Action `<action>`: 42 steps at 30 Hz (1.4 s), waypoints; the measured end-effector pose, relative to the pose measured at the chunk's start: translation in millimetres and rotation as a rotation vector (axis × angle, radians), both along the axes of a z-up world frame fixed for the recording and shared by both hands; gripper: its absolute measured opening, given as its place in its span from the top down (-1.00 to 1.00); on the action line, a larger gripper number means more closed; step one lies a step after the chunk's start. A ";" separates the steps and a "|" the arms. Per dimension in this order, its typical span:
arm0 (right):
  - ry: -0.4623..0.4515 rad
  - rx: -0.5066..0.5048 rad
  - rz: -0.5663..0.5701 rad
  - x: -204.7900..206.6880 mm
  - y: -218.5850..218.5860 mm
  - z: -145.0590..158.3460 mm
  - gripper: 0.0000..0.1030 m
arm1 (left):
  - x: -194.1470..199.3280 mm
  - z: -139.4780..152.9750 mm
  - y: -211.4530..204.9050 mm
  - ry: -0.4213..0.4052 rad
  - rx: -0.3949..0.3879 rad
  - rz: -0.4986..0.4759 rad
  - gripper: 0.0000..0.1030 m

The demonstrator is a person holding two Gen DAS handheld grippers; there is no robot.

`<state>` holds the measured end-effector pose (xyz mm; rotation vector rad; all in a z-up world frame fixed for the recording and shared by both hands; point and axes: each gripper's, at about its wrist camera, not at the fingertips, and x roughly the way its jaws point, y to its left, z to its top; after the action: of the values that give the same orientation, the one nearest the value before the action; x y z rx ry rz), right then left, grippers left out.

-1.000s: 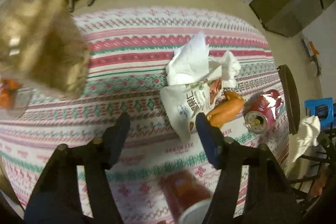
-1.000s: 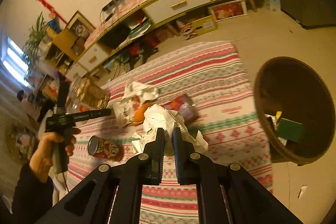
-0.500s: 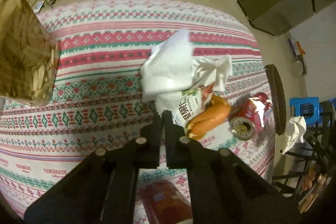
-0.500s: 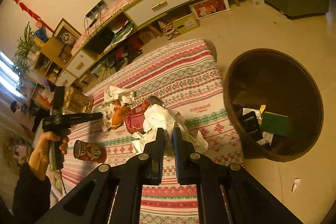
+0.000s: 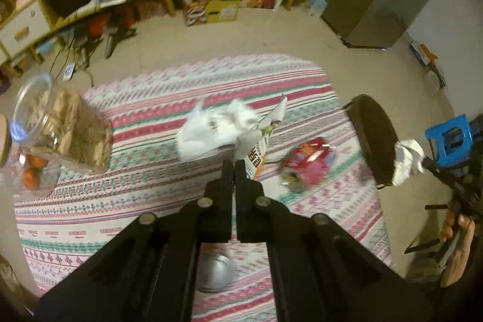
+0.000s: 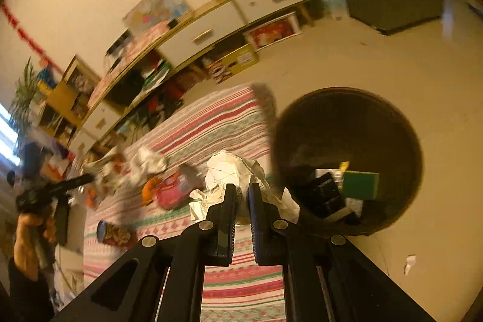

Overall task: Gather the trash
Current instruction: 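Carry both items over the bin and open left tool to drop the wrapper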

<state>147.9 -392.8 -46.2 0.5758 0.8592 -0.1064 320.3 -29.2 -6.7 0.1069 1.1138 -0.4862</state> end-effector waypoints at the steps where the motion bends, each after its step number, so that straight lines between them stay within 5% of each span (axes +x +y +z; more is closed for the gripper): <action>1: 0.000 0.003 -0.022 -3.1 -8.2 -0.4 0.82 | -5.9 6.0 -9.9 -0.012 -0.002 -0.019 0.97; 10: 0.014 0.036 -0.216 -38.4 -83.1 -13.0 0.82 | -49.0 22.1 -130.6 -0.072 0.022 -0.210 0.97; 17: 0.000 0.101 -0.262 -51.9 -111.6 -28.4 0.82 | -67.6 -9.2 -228.4 -0.076 0.071 -0.299 0.97; 24: 0.019 0.147 -0.301 -60.4 -128.8 -44.5 0.82 | -69.0 -41.8 -281.3 -0.061 0.064 -0.275 0.97; 33: 0.041 0.139 -0.326 -64.2 -133.6 -54.0 0.82 | -71.2 -60.0 -299.9 -0.049 0.018 -0.251 0.95; 35: 0.044 0.141 -0.329 -63.9 -132.8 -54.3 0.82 | -73.0 -60.3 -301.8 -0.080 0.063 -0.241 0.42; 36: 0.046 0.140 -0.331 -63.5 -131.8 -53.7 0.82 | -73.6 -60.5 -301.9 -0.092 0.095 -0.228 -0.27; 37: 0.047 0.140 -0.332 -63.1 -131.7 -54.0 0.82 | -76.7 -57.3 -298.6 -0.137 0.114 -0.208 -0.53; 42: 0.048 0.128 -0.332 -60.7 -127.9 -53.3 0.82 | -81.4 -45.8 -285.3 -0.171 0.088 -0.204 -0.54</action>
<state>87.2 -520.8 -99.5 0.8359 0.8151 -0.3700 238.9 -314.5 -52.6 0.3360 0.9611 -0.5982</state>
